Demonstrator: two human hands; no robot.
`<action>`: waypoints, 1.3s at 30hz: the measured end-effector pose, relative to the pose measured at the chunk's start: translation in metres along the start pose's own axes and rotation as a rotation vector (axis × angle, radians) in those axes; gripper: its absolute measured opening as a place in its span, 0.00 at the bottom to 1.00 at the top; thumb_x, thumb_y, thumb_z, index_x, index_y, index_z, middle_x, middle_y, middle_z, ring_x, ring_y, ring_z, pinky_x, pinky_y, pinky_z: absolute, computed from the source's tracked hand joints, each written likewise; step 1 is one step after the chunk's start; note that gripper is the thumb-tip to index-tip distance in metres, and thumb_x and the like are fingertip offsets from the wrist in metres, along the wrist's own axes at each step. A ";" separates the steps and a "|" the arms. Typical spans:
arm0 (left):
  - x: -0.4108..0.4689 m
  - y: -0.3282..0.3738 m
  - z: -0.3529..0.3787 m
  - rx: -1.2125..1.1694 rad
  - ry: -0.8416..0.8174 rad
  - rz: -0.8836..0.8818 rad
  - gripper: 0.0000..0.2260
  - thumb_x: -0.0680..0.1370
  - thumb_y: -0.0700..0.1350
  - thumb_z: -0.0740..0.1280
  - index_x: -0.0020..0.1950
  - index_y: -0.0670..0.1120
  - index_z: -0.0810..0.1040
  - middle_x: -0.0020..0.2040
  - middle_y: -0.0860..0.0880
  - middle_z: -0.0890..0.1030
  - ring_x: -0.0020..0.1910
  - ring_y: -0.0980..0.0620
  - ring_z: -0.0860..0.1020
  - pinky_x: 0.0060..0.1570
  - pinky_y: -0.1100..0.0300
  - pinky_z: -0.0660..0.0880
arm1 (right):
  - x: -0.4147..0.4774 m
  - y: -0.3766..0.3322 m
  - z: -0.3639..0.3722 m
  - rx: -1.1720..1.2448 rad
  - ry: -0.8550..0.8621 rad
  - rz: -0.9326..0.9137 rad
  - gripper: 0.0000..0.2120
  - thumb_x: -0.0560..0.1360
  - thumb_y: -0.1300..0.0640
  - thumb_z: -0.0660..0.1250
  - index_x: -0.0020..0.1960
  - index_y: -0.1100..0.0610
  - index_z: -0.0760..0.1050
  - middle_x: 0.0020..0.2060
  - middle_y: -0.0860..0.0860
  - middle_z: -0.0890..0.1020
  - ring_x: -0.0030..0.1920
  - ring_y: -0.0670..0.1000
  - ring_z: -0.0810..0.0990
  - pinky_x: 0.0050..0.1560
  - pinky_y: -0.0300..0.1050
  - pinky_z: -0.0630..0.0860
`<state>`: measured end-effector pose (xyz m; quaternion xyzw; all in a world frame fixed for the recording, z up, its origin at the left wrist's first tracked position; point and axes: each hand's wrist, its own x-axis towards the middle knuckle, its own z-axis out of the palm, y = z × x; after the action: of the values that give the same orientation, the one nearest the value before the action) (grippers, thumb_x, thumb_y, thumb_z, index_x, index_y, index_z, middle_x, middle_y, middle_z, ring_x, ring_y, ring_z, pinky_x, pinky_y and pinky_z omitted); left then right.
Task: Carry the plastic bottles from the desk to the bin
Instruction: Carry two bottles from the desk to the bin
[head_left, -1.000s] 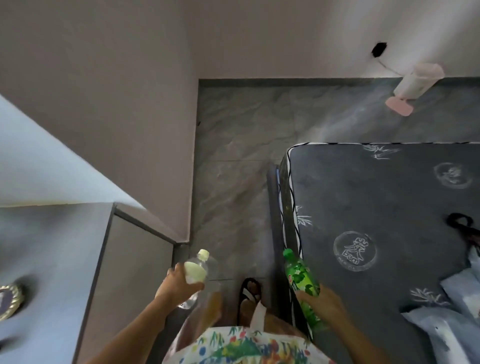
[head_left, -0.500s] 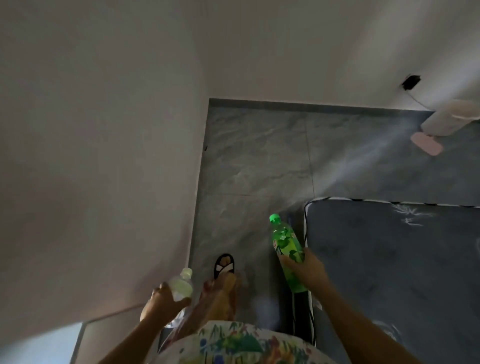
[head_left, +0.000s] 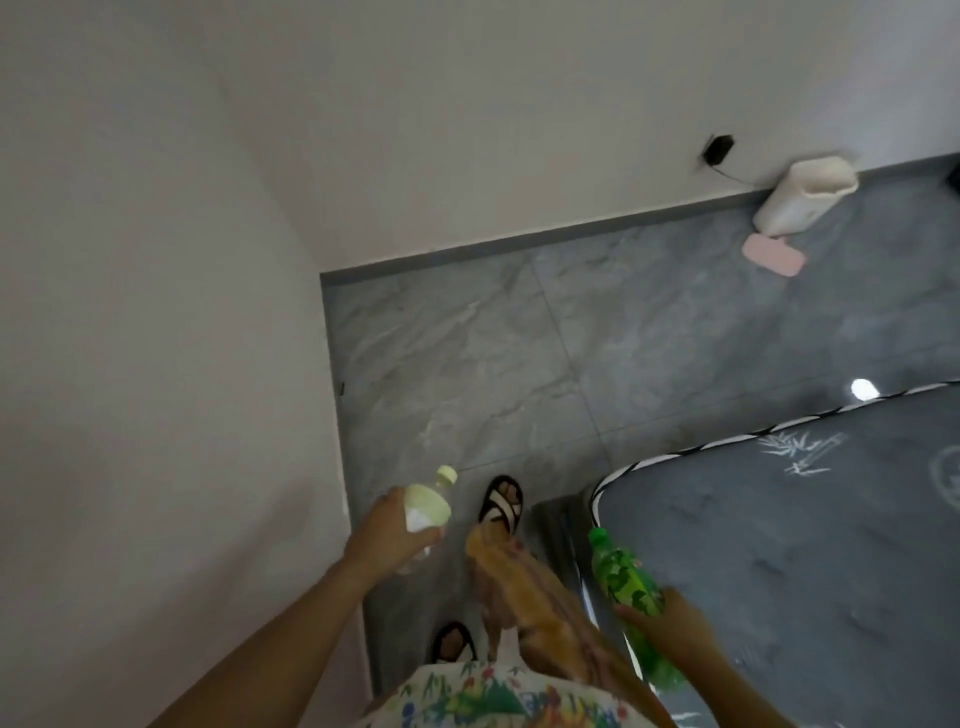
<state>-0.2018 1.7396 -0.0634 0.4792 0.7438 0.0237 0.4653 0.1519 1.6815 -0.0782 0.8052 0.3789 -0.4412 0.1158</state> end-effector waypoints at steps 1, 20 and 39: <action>0.018 0.016 -0.008 -0.002 -0.004 0.013 0.33 0.65 0.57 0.75 0.65 0.44 0.71 0.59 0.43 0.78 0.54 0.43 0.80 0.49 0.54 0.78 | 0.009 -0.004 -0.007 -0.004 -0.011 0.022 0.33 0.67 0.40 0.72 0.61 0.62 0.71 0.58 0.60 0.79 0.58 0.59 0.79 0.55 0.46 0.74; 0.267 0.207 -0.091 0.265 -0.167 -0.040 0.31 0.66 0.53 0.76 0.64 0.42 0.71 0.62 0.41 0.77 0.57 0.43 0.77 0.53 0.54 0.74 | 0.186 -0.198 -0.236 0.292 0.023 0.006 0.35 0.66 0.36 0.70 0.62 0.59 0.71 0.58 0.60 0.79 0.59 0.61 0.78 0.57 0.52 0.76; 0.507 0.637 -0.059 0.480 -0.429 0.359 0.23 0.69 0.47 0.75 0.61 0.43 0.75 0.60 0.42 0.79 0.53 0.50 0.77 0.43 0.63 0.70 | 0.340 -0.187 -0.449 0.694 0.153 0.405 0.33 0.66 0.37 0.71 0.61 0.59 0.71 0.53 0.59 0.81 0.51 0.58 0.81 0.52 0.50 0.78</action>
<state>0.1412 2.4797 -0.0628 0.6918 0.5178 -0.1709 0.4734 0.4085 2.2161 -0.0595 0.8851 0.0489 -0.4502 -0.1069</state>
